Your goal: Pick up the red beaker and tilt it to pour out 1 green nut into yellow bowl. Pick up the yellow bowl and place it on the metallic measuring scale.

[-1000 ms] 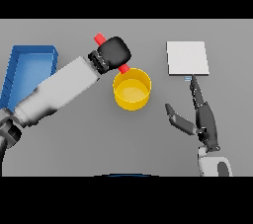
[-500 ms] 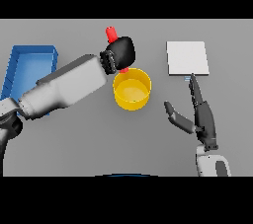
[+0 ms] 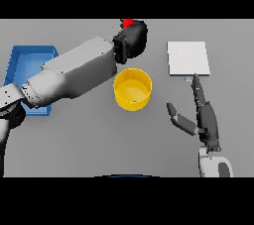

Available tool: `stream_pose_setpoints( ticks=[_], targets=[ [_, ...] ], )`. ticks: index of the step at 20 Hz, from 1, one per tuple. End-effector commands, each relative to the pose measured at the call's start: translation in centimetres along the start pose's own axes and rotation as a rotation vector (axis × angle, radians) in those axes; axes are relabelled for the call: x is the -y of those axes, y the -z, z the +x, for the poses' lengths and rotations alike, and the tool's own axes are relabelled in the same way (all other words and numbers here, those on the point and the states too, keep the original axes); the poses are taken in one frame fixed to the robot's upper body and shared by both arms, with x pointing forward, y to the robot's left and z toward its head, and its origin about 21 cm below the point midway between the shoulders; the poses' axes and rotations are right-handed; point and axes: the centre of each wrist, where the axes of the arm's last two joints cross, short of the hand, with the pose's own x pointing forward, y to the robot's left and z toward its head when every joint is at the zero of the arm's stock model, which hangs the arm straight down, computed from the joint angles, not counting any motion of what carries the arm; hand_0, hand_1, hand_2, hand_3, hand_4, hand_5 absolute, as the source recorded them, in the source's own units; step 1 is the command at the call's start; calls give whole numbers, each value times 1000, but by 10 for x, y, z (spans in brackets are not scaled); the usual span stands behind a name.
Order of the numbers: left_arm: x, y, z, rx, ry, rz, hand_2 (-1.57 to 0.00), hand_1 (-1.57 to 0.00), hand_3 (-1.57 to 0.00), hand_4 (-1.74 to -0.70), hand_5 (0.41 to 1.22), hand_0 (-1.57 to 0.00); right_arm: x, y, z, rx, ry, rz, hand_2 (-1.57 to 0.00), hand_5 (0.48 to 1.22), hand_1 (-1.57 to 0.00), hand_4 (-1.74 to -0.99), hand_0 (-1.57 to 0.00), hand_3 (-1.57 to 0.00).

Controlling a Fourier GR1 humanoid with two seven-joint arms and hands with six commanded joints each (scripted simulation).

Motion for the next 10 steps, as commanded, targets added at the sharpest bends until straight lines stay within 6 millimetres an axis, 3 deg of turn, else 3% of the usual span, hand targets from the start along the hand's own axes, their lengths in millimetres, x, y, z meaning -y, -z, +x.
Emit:
stream_pose_setpoints(
  ticks=[1,2,7,8,10],
  targets=[
    [-4,-4,-16,-26,30,-3,-1571,-1571,-1570,-1729,1221,-1571,-1,2,2,-3,-3,6,1,565,1,-1138,1,1],
    [-8,-8,-35,-62,32,8,-1571,-1571,-1571,-1728,1221,-1571,-1,2,1,0,-15,6,1,563,1,-1135,1,1],
    [11,-48,-124,-313,-178,2,-1571,-1571,-1571,-1722,1221,-1571,-5,4,-1,6,5,30,1,554,1,-1117,1,1],
    [14,-56,-140,-382,-265,-10,-1571,-1571,-1571,-1725,1221,-1571,-5,5,-3,9,22,45,1,559,1,-1105,1,1],
    [42,-80,-171,-502,-563,-20,-1571,-1571,-1523,-1731,1221,-1571,-6,5,-2,24,16,54,1,572,1,-1102,1,1]
  ],
)
